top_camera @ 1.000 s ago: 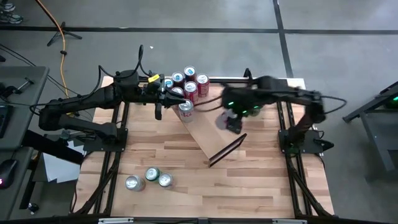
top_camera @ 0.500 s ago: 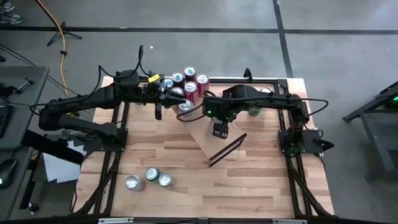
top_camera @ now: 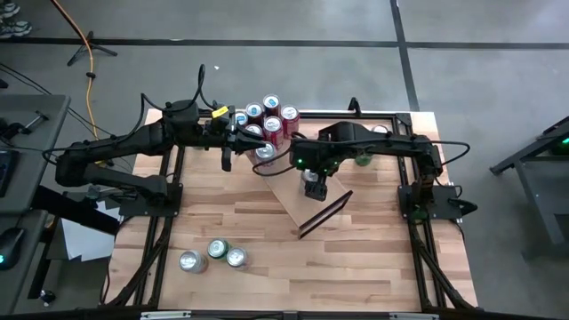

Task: Place canned beverage on shelf
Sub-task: Put the top silver soda can on the shelf aligned with the other silver soda can

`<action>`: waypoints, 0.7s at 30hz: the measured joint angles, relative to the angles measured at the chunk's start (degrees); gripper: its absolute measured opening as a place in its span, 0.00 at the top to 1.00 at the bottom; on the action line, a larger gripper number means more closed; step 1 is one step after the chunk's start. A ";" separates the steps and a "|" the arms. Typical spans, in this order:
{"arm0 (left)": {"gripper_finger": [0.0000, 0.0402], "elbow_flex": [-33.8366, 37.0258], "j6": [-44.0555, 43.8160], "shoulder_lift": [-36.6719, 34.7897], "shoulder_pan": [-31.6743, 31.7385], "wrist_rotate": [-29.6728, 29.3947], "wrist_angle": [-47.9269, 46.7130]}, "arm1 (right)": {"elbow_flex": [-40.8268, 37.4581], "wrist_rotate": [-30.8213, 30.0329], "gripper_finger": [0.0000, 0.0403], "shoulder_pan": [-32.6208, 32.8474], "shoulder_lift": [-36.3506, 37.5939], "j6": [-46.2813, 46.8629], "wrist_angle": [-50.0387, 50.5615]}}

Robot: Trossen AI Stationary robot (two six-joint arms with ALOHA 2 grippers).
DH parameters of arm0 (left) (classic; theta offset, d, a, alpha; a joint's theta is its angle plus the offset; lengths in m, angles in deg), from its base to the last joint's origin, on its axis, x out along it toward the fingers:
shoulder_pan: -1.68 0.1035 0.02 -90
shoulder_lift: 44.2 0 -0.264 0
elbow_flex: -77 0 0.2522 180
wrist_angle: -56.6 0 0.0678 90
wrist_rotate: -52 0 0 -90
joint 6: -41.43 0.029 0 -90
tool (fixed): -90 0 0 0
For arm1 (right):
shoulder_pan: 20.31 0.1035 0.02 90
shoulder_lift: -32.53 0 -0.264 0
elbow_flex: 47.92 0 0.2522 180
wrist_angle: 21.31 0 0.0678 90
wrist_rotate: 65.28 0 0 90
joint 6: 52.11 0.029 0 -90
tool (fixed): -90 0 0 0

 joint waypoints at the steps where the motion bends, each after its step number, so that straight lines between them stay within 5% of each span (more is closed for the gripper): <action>1: 1.00 0.00 0.00 0.00 0.00 0.00 -0.01 | 0.00 0.00 0.09 0.00 0.01 -0.28 -0.05; 21: 1.00 0.00 -1.36 0.00 -0.01 0.05 -0.03 | -2.09 0.32 0.07 0.43 8.08 -2.17 0.33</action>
